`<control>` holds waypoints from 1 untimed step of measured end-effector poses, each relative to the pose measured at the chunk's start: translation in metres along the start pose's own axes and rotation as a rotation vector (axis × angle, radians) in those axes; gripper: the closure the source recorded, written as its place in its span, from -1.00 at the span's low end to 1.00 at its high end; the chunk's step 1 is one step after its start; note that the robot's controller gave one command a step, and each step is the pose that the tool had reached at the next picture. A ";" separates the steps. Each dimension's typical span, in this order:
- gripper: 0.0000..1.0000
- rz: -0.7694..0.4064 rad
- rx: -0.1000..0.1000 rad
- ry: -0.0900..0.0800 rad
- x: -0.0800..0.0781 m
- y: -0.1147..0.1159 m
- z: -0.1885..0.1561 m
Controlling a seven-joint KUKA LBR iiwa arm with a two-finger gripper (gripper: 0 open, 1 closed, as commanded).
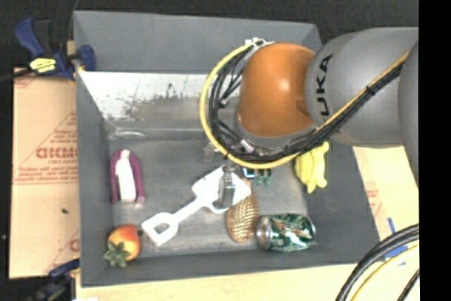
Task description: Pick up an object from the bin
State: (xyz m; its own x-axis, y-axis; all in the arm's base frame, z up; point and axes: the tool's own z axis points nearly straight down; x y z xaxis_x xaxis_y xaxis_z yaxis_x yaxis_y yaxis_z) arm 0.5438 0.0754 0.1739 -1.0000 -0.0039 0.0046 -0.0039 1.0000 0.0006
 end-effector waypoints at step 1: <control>-1.00 0.003 -0.001 -0.007 -0.002 0.000 -0.004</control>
Offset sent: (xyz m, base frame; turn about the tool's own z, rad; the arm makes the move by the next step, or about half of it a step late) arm -0.0209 0.0457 -0.1039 -0.2325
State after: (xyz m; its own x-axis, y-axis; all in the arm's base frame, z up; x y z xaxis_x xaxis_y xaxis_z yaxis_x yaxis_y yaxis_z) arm 0.5456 0.0751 0.1775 -1.0000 -0.0006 -0.0027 -0.0006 1.0000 0.0011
